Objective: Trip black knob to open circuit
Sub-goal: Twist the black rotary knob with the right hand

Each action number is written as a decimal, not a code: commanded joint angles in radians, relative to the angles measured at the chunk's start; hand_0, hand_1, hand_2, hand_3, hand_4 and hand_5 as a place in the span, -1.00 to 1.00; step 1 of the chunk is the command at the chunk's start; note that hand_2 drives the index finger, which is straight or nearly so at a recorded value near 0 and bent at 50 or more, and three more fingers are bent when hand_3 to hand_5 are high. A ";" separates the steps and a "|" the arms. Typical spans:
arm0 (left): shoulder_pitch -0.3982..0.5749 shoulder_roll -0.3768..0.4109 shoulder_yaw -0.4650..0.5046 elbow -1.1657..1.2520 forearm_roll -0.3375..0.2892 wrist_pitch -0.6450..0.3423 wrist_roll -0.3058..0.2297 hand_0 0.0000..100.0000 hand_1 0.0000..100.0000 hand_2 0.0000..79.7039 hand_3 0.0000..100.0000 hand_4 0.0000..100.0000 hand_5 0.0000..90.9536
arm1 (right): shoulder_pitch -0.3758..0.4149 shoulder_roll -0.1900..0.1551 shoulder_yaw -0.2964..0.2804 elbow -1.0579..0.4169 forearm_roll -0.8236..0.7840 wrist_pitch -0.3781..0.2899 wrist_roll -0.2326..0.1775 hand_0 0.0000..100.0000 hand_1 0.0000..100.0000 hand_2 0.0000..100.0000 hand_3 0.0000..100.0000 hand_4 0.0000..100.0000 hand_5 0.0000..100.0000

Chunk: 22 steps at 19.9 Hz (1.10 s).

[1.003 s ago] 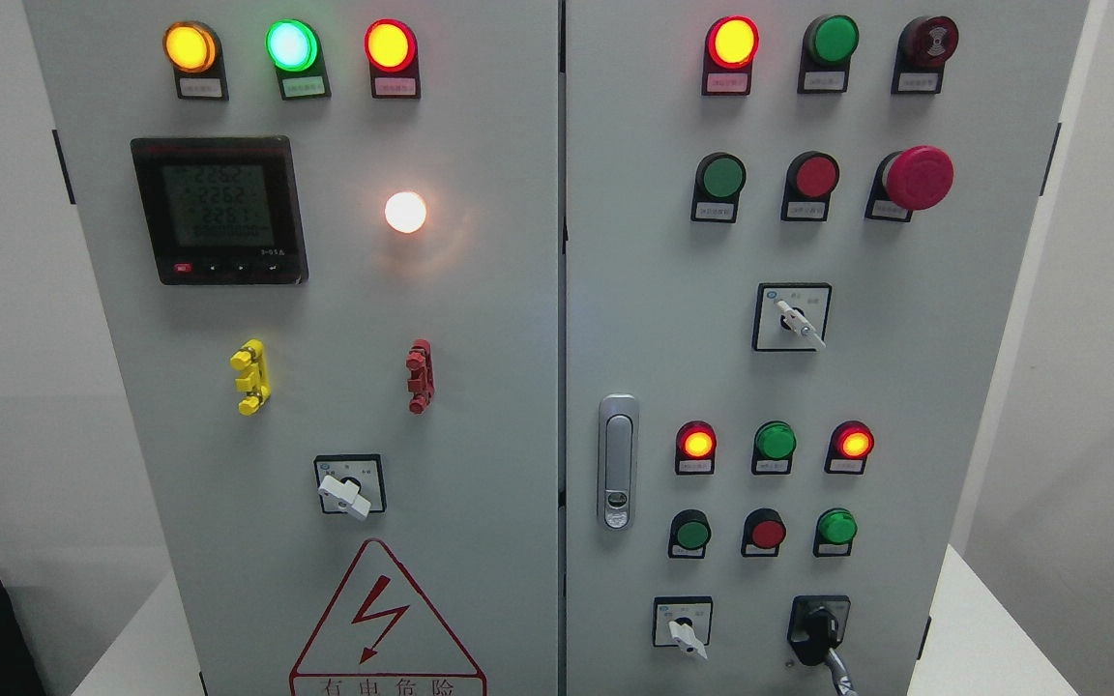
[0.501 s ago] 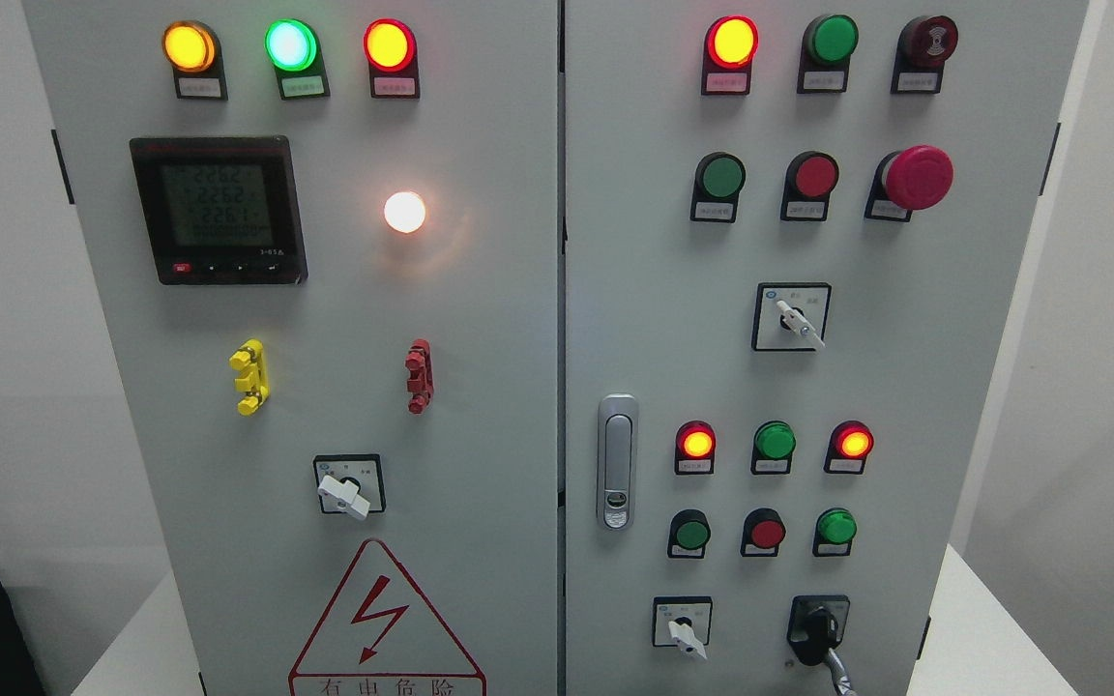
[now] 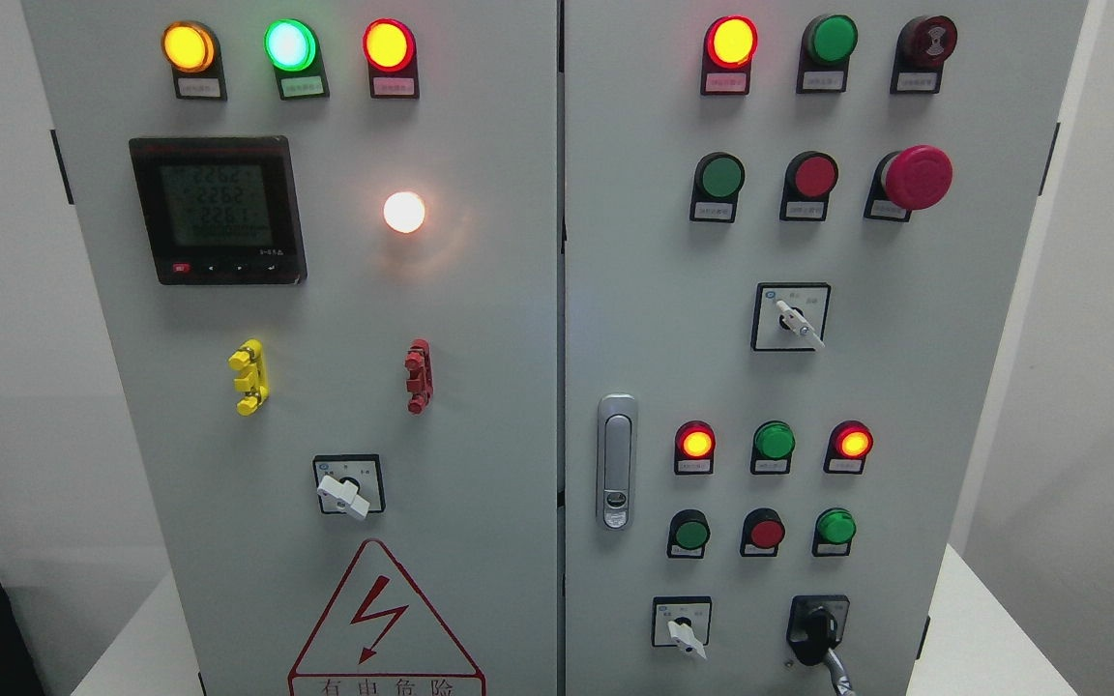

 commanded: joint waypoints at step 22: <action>0.000 -0.001 0.001 0.001 0.002 0.001 0.000 -0.76 -0.22 -1.00 -1.00 -1.00 -1.00 | -0.027 0.001 0.055 -0.066 0.004 -0.020 0.022 0.14 0.50 -1.00 1.00 1.00 0.88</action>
